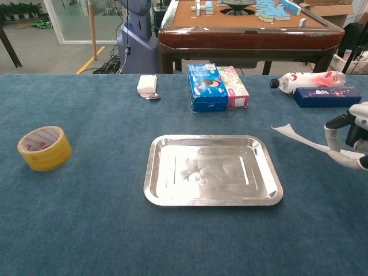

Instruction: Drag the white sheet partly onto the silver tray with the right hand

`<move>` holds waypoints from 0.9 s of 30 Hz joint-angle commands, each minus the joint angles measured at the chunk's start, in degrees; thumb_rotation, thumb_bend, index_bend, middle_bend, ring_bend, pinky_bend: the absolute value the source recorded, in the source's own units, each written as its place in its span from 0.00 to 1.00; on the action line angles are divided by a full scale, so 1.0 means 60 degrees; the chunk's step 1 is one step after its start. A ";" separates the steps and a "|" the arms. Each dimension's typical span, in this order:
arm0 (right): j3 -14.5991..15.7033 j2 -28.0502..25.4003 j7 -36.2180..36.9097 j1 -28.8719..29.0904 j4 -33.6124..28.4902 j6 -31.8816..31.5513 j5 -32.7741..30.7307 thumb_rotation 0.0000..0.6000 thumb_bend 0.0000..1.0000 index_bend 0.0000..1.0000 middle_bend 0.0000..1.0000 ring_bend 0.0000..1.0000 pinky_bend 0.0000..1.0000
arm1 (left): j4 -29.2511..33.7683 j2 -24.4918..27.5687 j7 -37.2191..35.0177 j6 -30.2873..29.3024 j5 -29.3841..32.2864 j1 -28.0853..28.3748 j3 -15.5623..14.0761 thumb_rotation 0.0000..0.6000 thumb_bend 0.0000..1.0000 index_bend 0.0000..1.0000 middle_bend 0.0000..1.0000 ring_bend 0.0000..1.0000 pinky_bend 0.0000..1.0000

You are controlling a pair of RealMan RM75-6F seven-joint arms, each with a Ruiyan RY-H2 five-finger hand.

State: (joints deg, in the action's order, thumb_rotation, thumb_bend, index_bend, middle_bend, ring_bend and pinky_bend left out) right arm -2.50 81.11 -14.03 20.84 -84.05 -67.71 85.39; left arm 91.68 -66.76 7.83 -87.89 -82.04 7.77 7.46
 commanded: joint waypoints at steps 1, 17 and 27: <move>-0.0124 -0.0168 -0.0182 0.0179 -0.0302 0.0151 -0.0051 1.00 0.79 0.58 1.00 1.00 1.00 | 0.0006 -0.0001 0.0001 -0.0012 0.0001 -0.0002 0.0006 1.00 0.25 0.56 0.36 0.23 0.32; -0.0491 -0.0190 -0.0937 0.0915 -0.1386 0.0657 -0.0213 1.00 0.79 0.58 1.00 1.00 1.00 | -0.0053 -0.0005 0.0013 -0.0065 0.0075 -0.0019 0.0065 1.00 0.25 0.56 0.36 0.23 0.32; -0.0575 -0.0095 -0.1387 0.1240 -0.1913 0.0778 -0.0272 1.00 0.80 0.58 1.00 1.00 1.00 | -0.0075 0.0008 -0.0041 -0.0054 0.0160 -0.0028 0.0104 1.00 0.25 0.56 0.36 0.23 0.32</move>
State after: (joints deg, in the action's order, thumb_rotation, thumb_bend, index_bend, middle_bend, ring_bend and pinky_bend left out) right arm -5.93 80.51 -22.20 28.17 -95.39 -63.09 83.88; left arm 91.22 -66.71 7.59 -88.21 -81.08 7.60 8.09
